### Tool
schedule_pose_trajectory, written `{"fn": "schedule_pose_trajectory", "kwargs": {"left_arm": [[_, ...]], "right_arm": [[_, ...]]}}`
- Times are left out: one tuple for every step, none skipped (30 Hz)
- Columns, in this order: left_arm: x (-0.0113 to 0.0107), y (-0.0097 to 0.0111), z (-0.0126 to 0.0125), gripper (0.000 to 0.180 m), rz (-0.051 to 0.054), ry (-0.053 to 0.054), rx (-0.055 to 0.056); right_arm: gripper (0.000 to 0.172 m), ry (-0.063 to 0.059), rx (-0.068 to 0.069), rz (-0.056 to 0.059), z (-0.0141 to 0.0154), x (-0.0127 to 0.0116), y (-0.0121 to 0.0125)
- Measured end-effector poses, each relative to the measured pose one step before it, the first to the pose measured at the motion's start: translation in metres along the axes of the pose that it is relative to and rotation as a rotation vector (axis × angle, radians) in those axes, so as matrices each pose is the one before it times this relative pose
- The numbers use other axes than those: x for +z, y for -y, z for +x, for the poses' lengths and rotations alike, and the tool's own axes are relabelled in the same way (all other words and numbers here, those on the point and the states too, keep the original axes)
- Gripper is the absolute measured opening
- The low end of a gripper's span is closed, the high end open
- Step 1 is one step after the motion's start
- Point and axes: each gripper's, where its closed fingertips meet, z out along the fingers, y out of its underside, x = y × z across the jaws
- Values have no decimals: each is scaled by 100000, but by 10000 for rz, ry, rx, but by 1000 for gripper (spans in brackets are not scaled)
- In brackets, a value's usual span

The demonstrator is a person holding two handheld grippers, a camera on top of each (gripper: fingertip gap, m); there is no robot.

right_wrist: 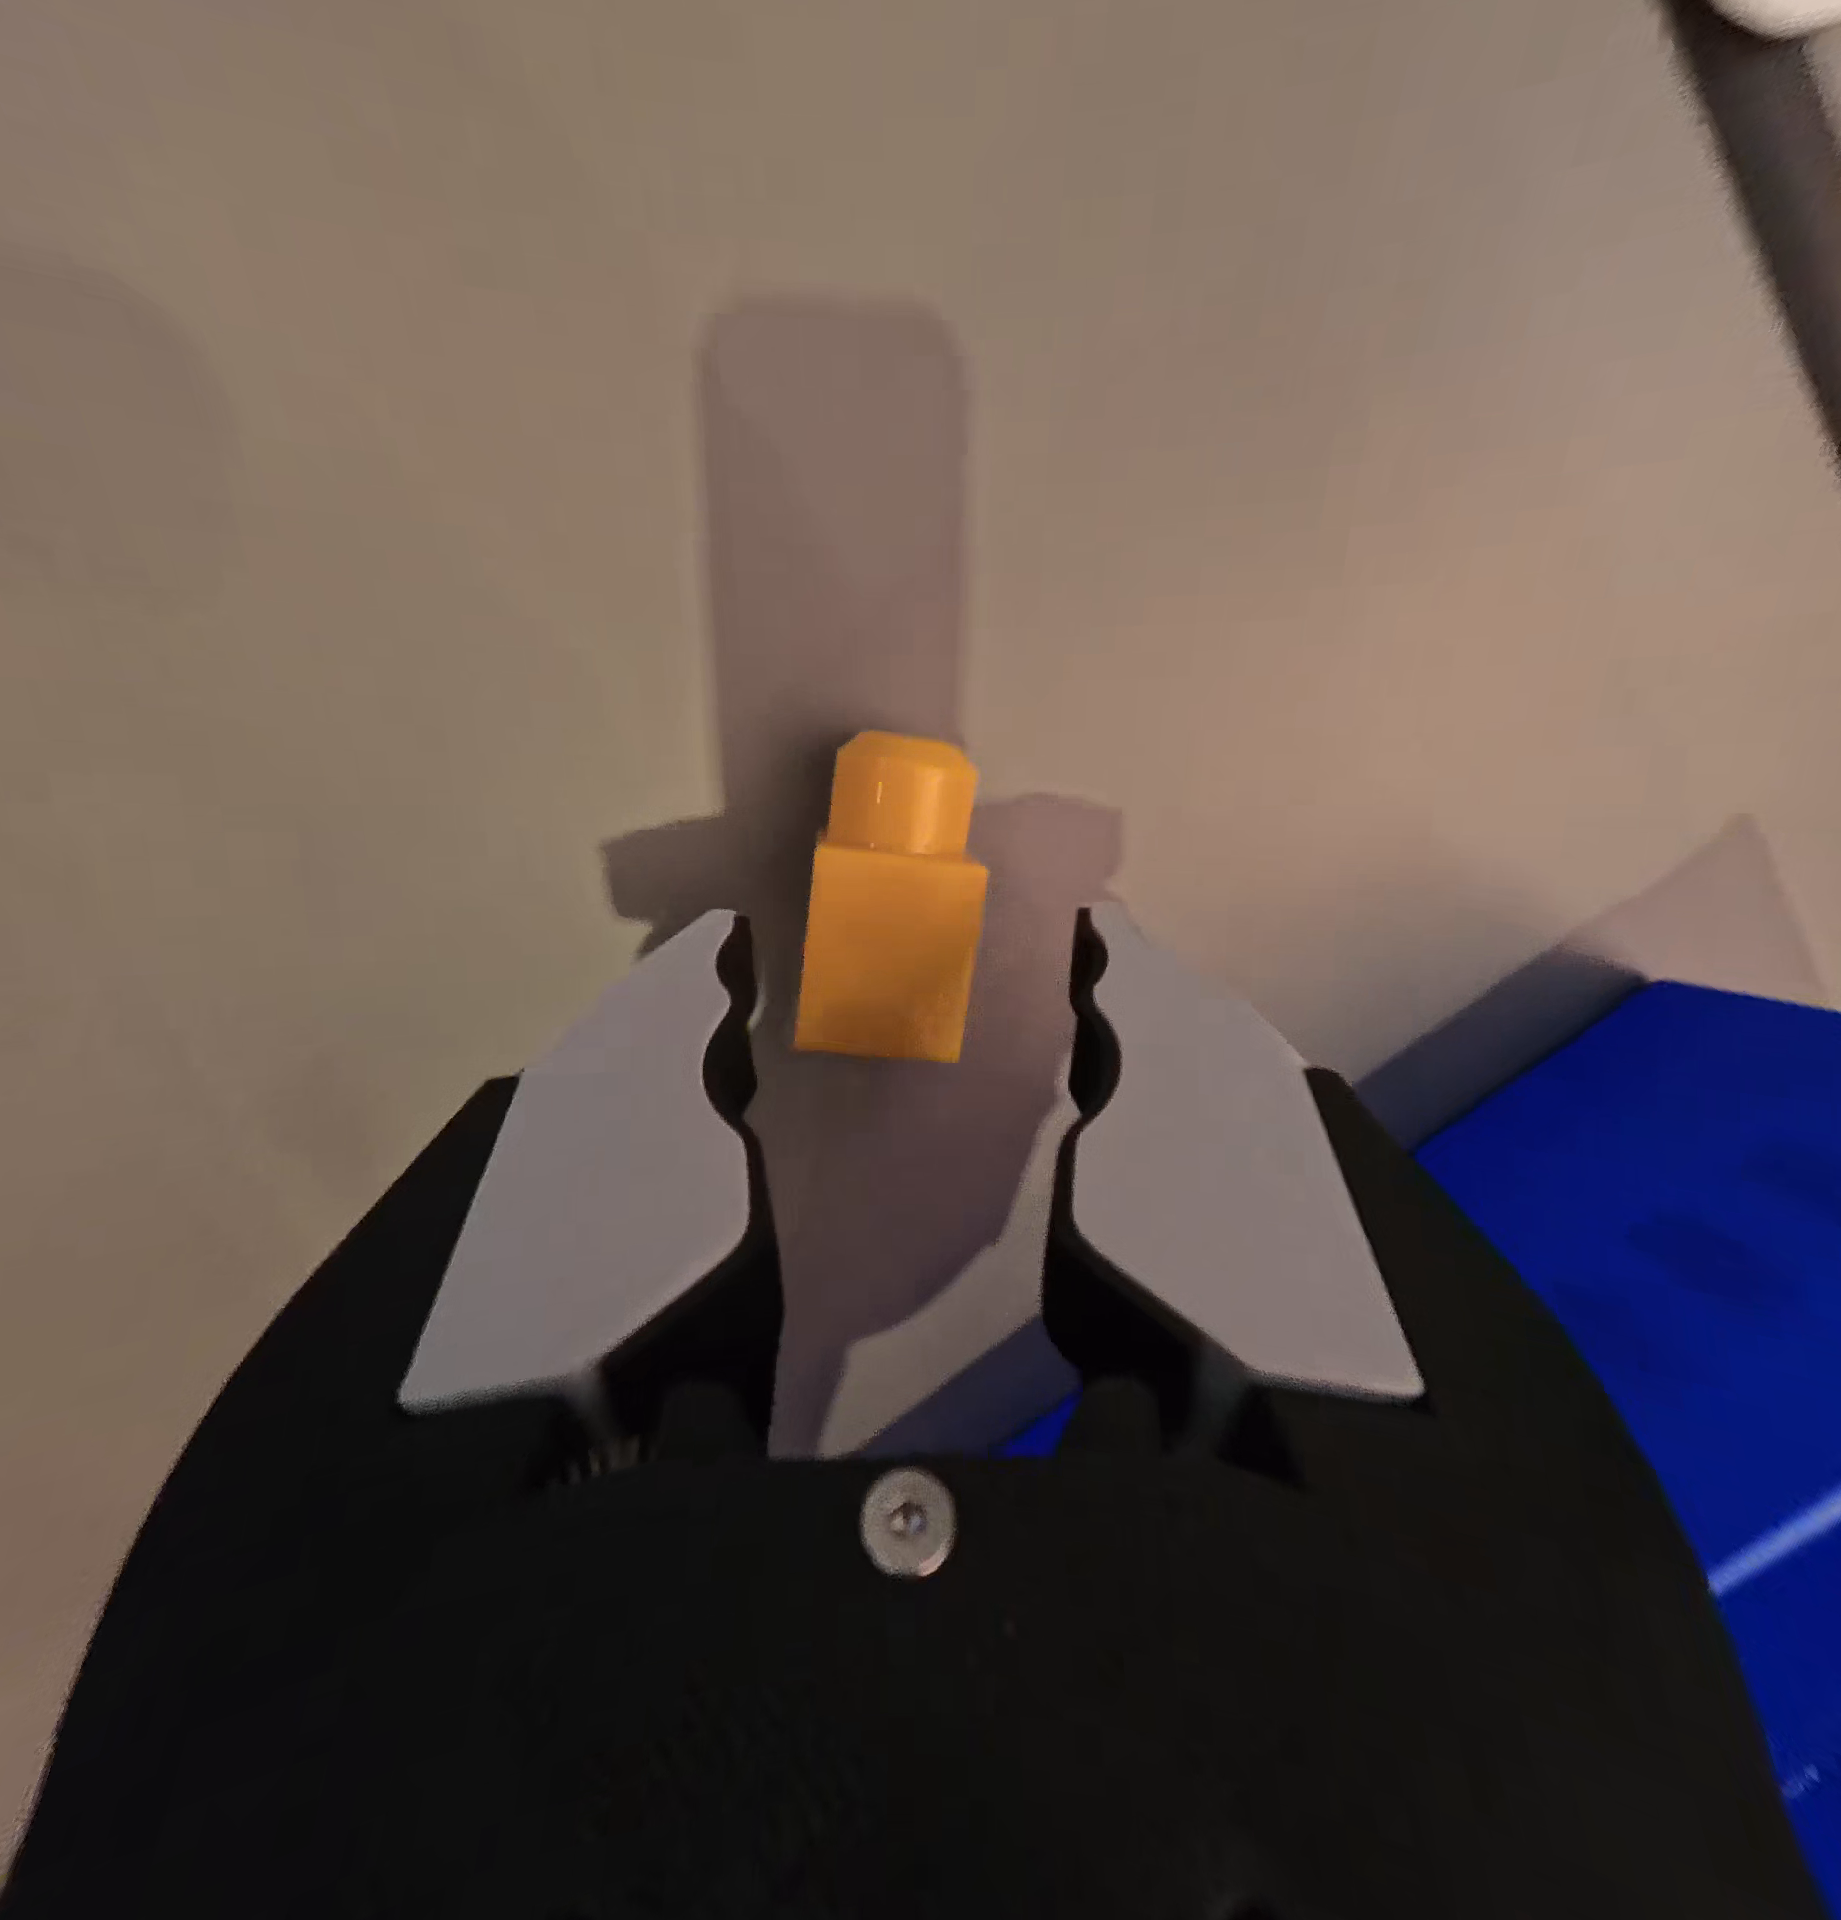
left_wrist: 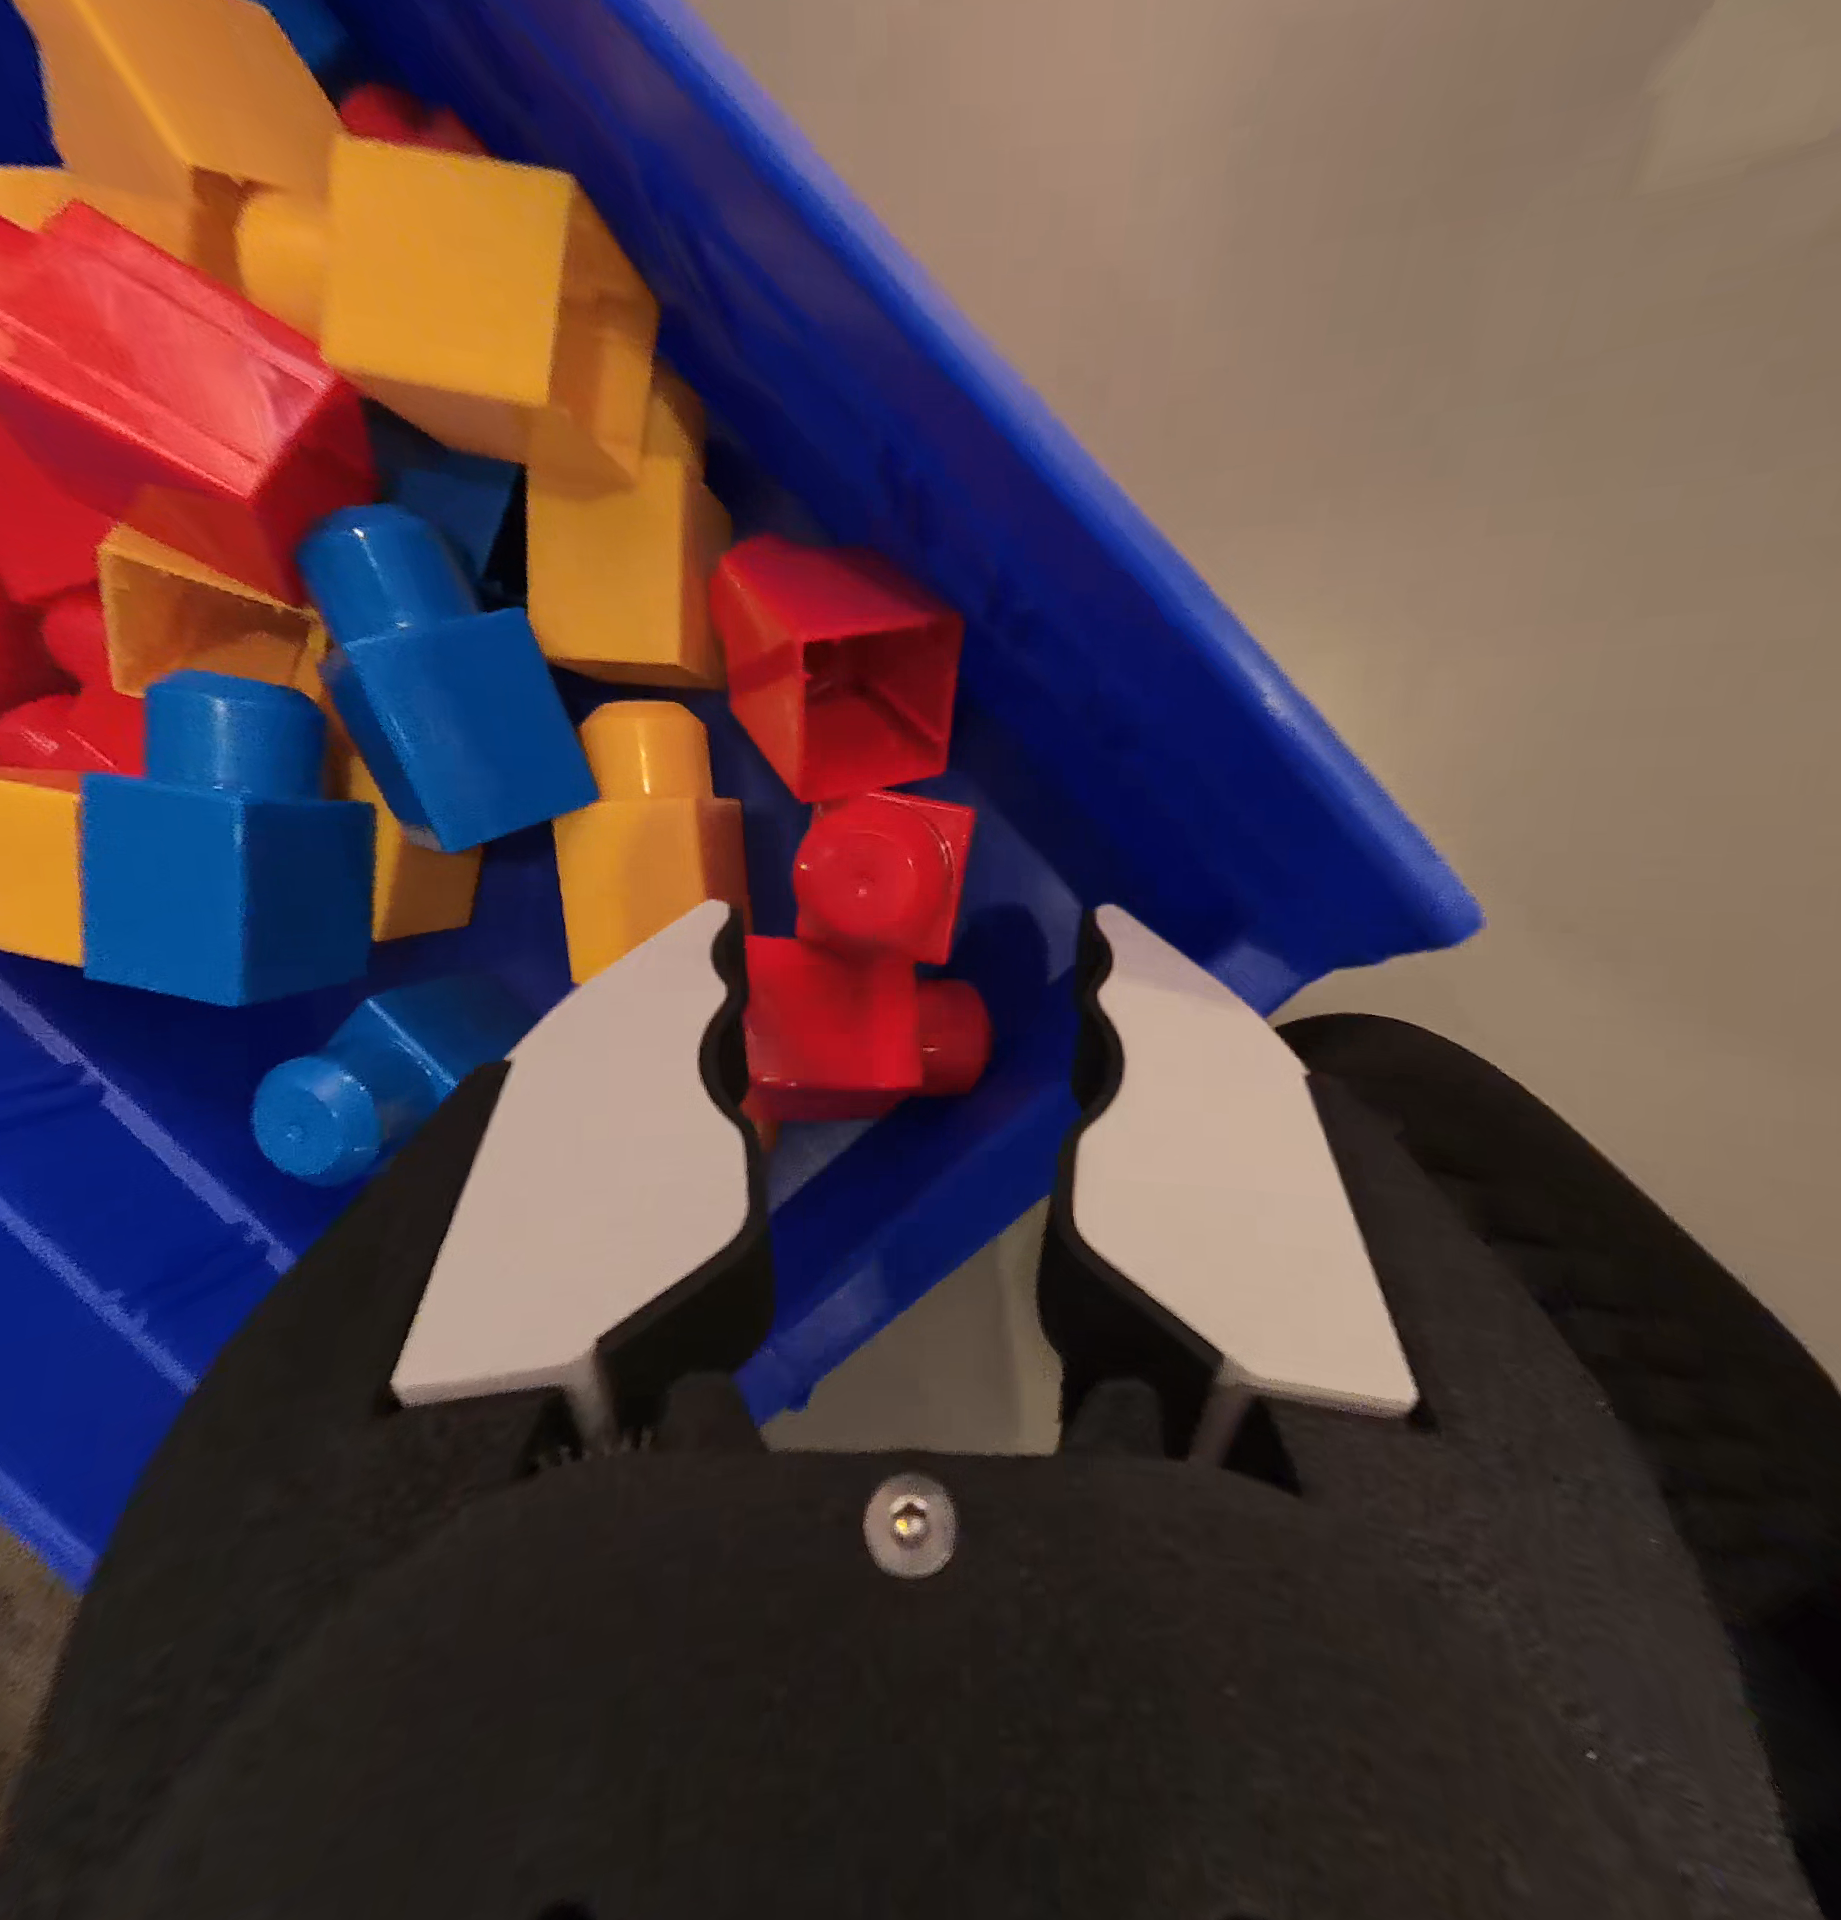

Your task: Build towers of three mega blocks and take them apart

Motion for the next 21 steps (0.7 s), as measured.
{"fn": "schedule_pose_trajectory", "kwargs": {"left_arm": [[481, -157, -248, 60, -224, 69, -24], [433, -115, -239, 60, -198, 88, 18], [354, -42, -130, 57, -141, 63, 95], [271, 27, -72, 46, -78, 70, 127], [194, -53, -24, 34, -107, 54, 141], [10, -9, 16, 34, -79, 25, 63], [-192, -109, 87, 34, -107, -18, 56], [-449, -98, -107, 34, -64, 126, 48], [-805, -3, -406, 34, 56, 312, 0], [-1163, 131, -424, 34, 213, 262, -70], [-1441, 336, -67, 34, 353, -5, -162], [-1624, 734, 226, 33, 564, -174, -174], [-1704, 1102, 498, 33, 728, -227, -73], [-1600, 1405, 807, 33, 801, -290, 74], [-1330, 1609, 1211, 33, 805, -420, 188], [-933, 1769, 1607, 33, 811, -570, 275], [-437, 1749, 1850, 33, 743, -661, 327], [41, 1435, 1812, 33, 500, -604, 344], [396, 1023, 1447, 33, 221, -383, 311], [609, 703, 1082, 33, 19, -205, 266], [687, 557, 906, 33, -38, -160, 253]], "right_arm": [[60, 44, 24, 434, 27, -795, 577], [60, 20, 19, 359, 60, -749, 488], [60, 1, -16, 281, 54, -645, 362], [60, 3, -49, 210, 31, -534, 266], [60, 30, -58, 156, -13, -418, 182], [59, 85, -50, 173, -105, -308, 233], [59, 153, -42, 265, -235, -249, 404], [58, 240, -74, 349, -403, -174, 569], [58, 289, -157, 414, -564, -117, 720], [58, 297, -261, 458, -707, -63, 849], [58, 383, -417, 521, -1002, -49, 995], [58, 502, -587, 602, -1362, -51, 1146], [58, 576, -674, 683, -1628, -46, 1310], [58, 594, -631, 736, -1759, -28, 1443], [58, 583, -489, 773, -1792, 11, 1562], [59, 600, -362, 783, -1796, 56, 1620], [59, 600, -285, 737, -1790, 93, 1573], [58, 502, -229, 676, -1582, 88, 1475], [59, 357, -152, 590, -1289, 98, 1295], [61, 293, -83, 453, -1056, 93, 1001], [63, 219, -2, 291, -783, 129, 656]]}}
